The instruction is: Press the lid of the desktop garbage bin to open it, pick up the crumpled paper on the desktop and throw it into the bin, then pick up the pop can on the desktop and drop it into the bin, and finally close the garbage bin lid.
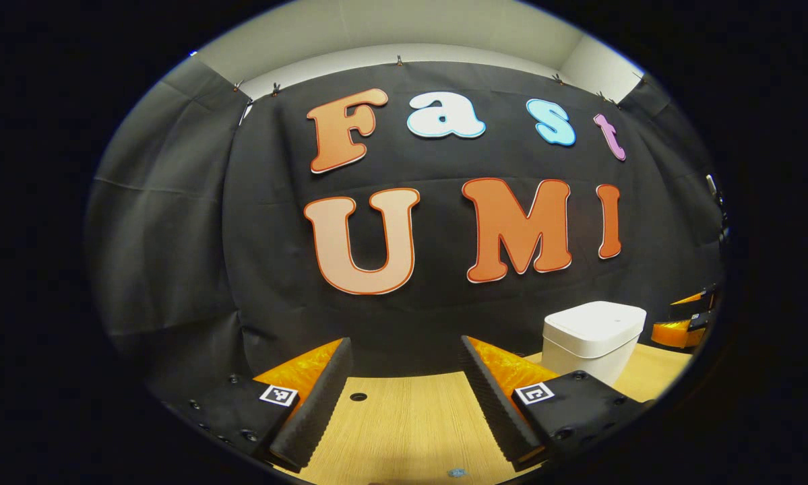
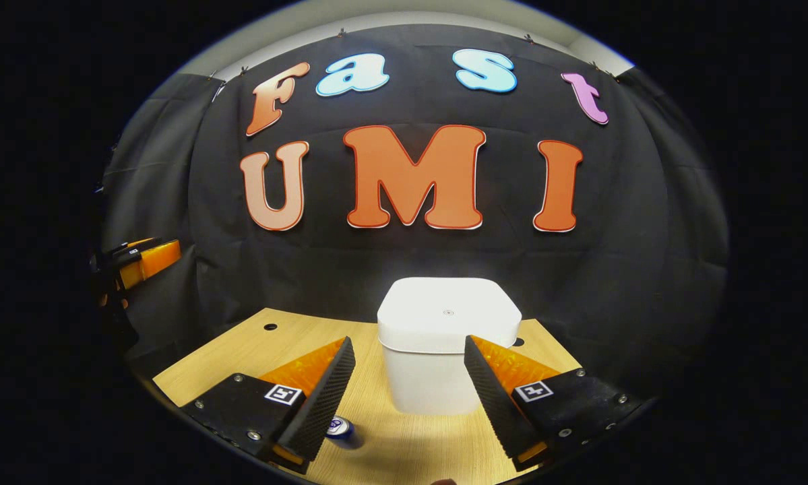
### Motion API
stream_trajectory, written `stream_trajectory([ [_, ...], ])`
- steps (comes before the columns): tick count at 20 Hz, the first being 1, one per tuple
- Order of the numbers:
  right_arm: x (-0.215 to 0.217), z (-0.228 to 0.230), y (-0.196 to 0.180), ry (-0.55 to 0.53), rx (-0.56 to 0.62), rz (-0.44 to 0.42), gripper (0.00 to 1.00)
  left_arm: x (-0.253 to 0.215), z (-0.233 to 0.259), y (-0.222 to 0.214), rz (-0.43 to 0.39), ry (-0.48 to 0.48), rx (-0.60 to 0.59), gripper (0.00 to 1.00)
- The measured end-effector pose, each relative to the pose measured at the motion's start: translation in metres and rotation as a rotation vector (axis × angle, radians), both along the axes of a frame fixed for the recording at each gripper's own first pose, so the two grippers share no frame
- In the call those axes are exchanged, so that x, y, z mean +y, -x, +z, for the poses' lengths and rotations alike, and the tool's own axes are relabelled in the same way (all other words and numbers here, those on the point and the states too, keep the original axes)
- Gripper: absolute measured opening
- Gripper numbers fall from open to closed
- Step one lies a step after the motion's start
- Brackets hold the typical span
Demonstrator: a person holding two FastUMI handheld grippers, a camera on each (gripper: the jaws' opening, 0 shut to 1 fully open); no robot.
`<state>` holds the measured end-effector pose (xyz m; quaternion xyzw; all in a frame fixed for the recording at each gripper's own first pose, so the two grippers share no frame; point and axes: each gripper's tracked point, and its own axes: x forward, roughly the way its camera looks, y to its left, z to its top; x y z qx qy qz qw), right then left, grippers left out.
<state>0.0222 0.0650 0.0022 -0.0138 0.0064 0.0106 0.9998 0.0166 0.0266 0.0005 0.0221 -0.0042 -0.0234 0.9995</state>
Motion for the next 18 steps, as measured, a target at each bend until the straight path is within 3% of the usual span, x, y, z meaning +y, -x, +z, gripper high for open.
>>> stream_trajectory([
  [8, 0.004, -0.006, -0.004, -0.005, 0.026, -0.03, 0.99, -0.009, -0.024, -0.012, -0.045, 0.016, 0.048, 1.0],
  [17, 0.002, -0.012, -0.014, -0.026, 0.074, -0.038, 0.99, -0.005, -0.036, -0.019, -0.034, 0.018, 0.076, 1.0],
  [18, 0.0, -0.015, -0.015, -0.026, 0.088, -0.038, 0.94, -0.003, -0.037, -0.019, -0.028, 0.017, 0.076, 1.0],
])
